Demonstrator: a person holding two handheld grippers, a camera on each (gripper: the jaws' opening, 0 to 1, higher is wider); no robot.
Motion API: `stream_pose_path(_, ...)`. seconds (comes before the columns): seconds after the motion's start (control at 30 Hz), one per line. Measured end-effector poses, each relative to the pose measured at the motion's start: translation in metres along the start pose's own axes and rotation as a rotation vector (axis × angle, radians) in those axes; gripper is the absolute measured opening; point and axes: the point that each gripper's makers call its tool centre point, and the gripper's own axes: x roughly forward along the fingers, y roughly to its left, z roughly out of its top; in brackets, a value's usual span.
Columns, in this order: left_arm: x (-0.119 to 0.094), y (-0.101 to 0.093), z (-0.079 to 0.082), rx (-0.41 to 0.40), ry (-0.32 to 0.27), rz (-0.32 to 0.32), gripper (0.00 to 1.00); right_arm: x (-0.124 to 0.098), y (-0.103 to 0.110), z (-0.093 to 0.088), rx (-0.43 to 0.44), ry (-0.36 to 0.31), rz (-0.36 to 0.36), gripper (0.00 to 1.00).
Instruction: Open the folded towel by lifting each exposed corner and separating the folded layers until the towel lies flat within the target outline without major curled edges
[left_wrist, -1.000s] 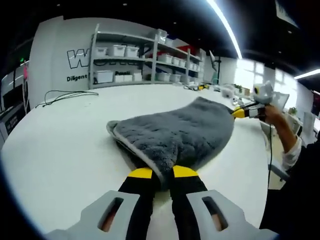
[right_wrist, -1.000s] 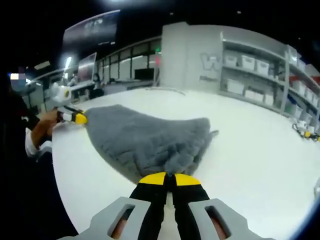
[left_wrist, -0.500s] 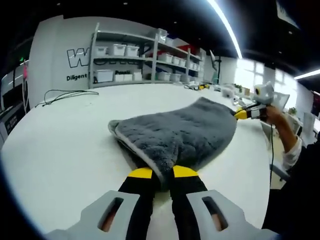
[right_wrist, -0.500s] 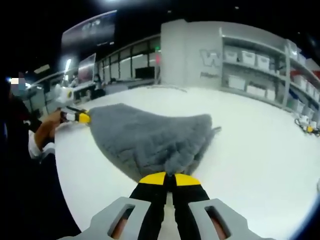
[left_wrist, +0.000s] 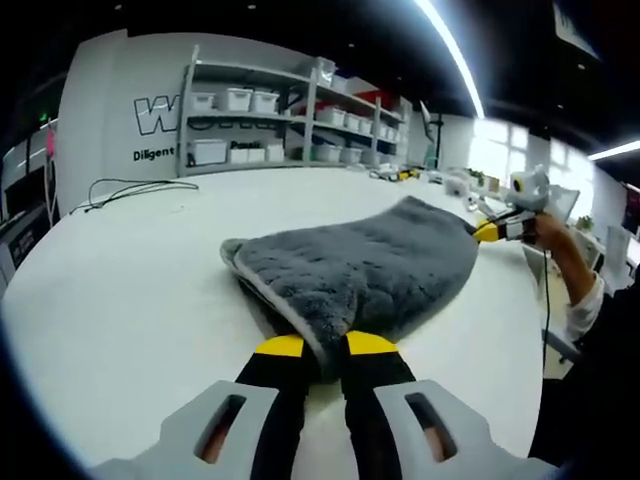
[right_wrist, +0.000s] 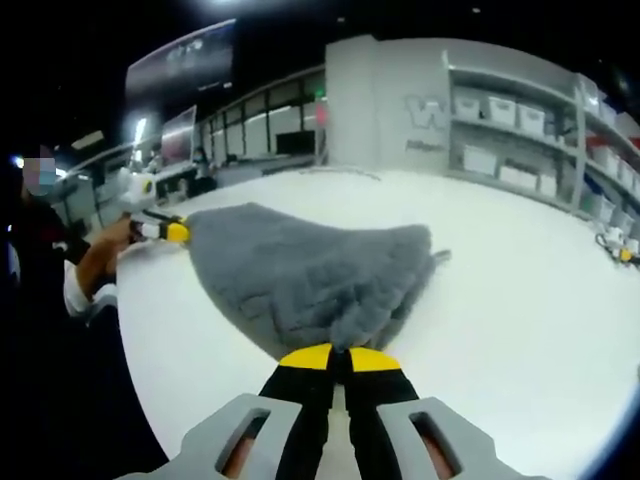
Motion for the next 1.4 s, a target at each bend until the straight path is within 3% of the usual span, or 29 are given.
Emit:
stream_pose_path(0.47, 0.003, 0.013, 0.002, -0.007, -0.007, 0.015, 0.12, 0.0, 0.01, -0.004, 0.014, 0.015, 0.036, 0.0)
stream_pose_path(1.4, 0.005, 0.008, -0.001, -0.012, -0.022, 0.024, 0.12, -0.004, 0.04, -0.014, 0.016, 0.033, 0.067, 0.0)
